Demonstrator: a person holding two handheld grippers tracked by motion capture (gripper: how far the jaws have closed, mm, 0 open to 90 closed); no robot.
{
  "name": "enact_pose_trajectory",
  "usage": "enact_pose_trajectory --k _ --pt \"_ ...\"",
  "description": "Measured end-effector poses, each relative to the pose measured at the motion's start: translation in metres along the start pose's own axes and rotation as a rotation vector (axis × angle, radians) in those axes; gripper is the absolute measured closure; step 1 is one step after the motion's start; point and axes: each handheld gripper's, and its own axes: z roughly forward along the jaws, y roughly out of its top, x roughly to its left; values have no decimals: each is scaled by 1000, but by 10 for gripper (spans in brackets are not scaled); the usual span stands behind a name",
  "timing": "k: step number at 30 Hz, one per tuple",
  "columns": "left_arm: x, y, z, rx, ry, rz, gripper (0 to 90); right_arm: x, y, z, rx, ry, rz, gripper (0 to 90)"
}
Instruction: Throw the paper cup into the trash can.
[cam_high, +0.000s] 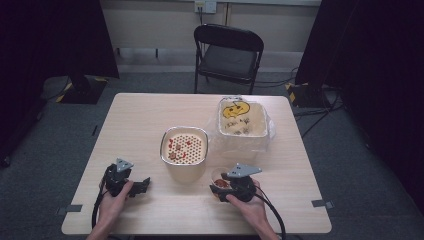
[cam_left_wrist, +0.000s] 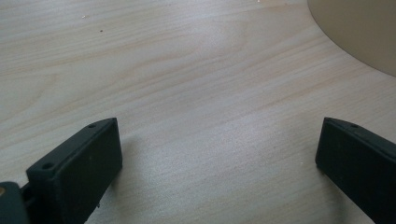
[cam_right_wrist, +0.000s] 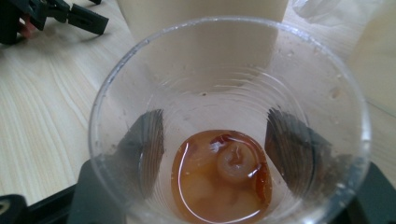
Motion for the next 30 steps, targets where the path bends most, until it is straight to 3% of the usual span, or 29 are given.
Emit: enact_pose_trajectory --k 16,24,30 --pt "0 0 0 0 2 -1 0 -6 37 -40 -79 7 23 399" --pt "0 0 0 -1 2 -2 0 -5 68 -58 -148 17 26 398" --pt "0 0 0 0 2 0 0 -9 96 -61 -169 21 26 399"
